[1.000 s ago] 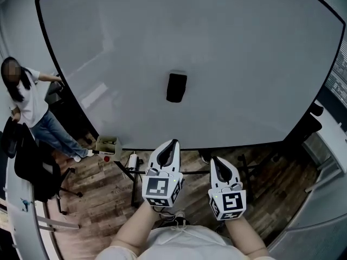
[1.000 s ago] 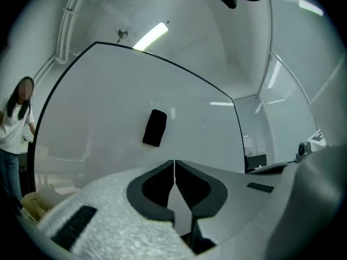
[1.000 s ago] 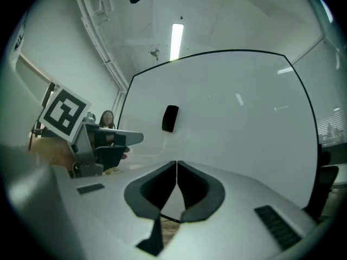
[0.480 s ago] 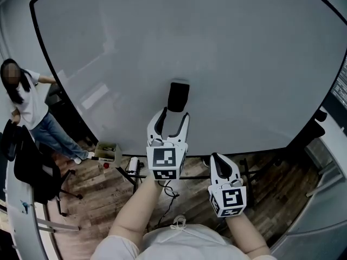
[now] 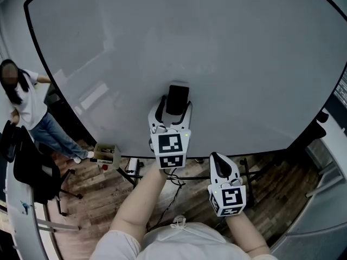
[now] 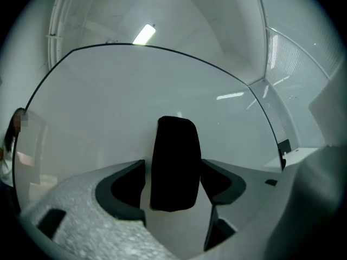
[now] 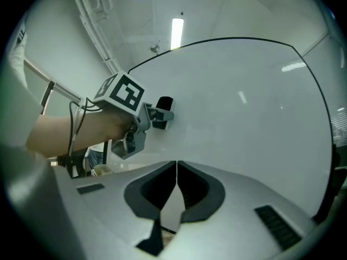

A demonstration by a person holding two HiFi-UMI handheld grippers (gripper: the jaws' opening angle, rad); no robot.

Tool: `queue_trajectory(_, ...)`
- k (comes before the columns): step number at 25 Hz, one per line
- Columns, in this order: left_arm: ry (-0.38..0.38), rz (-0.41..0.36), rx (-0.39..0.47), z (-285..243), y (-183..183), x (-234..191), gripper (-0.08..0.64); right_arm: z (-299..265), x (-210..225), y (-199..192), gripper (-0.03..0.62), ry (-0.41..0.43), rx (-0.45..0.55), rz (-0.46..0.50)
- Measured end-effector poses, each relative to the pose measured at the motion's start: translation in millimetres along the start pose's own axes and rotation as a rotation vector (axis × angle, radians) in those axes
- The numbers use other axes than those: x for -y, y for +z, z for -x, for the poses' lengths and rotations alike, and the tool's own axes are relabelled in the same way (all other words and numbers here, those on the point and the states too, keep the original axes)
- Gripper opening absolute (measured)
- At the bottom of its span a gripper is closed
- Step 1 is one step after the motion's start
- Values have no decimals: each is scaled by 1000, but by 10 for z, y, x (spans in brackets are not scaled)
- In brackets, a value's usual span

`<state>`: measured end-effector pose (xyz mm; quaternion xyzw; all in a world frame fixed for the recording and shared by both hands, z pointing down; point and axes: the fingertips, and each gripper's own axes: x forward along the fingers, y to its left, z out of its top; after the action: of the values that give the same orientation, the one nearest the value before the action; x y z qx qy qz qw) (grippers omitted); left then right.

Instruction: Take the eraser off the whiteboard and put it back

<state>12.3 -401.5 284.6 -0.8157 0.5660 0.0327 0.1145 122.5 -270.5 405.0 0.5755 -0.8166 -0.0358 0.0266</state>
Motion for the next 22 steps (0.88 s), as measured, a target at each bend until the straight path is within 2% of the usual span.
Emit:
queue_trajectory(5,46,-15,26,13,14,-34,304,-13,16,-4,28,0,2,2)
queue_trajectory(9,42,-31,27,4,30,8,262,9,25,-22,28,-2,0,1)
queue_trajectory(16,23,-26,33,63,56,18,249,84,39,-20,28,-12,0,6)
queue_trajectory(22,-8,-41,61,341,114,104,249,177,-31,-18,28,-15,2,2)
